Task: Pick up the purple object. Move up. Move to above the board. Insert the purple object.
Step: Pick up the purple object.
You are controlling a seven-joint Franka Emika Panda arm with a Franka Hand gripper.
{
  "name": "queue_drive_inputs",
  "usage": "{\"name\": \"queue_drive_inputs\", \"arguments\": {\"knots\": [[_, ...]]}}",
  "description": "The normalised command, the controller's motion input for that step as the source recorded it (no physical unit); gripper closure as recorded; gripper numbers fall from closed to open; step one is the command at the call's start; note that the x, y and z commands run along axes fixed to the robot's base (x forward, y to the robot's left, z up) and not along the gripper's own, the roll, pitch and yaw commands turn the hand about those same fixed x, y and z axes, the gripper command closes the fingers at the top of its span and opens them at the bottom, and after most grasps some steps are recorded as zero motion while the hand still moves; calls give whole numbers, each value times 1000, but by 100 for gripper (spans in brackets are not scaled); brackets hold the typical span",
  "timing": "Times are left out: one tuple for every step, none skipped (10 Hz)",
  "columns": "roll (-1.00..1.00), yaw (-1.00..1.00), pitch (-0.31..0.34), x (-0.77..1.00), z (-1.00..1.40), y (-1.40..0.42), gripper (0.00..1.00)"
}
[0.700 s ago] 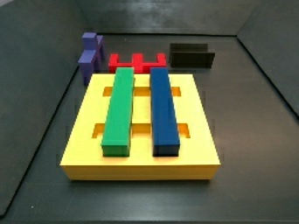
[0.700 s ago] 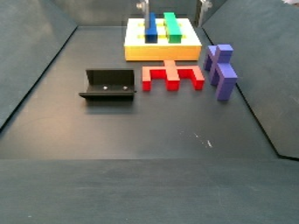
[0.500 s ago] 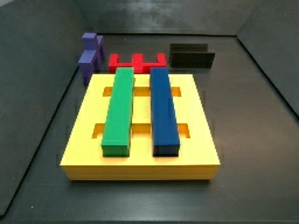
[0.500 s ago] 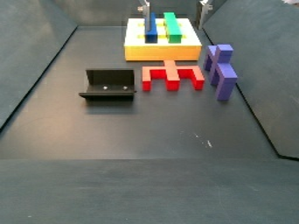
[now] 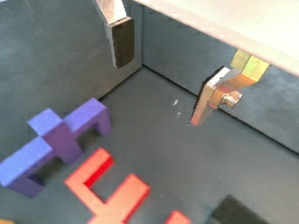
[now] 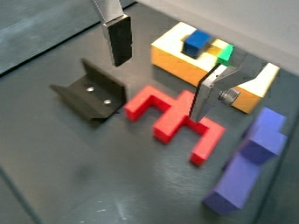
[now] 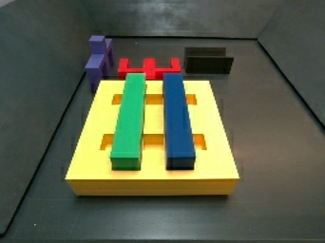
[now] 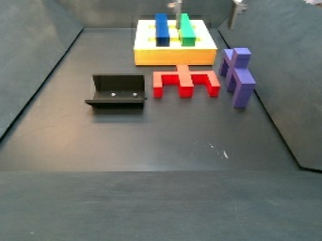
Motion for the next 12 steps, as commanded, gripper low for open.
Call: {"name": "queue_drive_inputs", "arguments": {"knots": [[0,-314,-183,-551,-74,-374,0],[0,-429,-144,-497,-46,-291,0],[0,-509,-120,-443,-26,-231,0],[23,-703,-30,-263,-74,-183,0],[40,-894,0,-114,-89,-97,0],[7,-946,0,0,-166,-143,0],[24,-954,0,0,-154,-143,0],[31,-954,0,0,-163,-134,0],[34,-986,0,0,-166,-106,0],[40,-994,0,0,-166,-97,0],[46,-986,0,0,-174,-97,0],[71,-940,0,-91,-229,-86,0]]}}
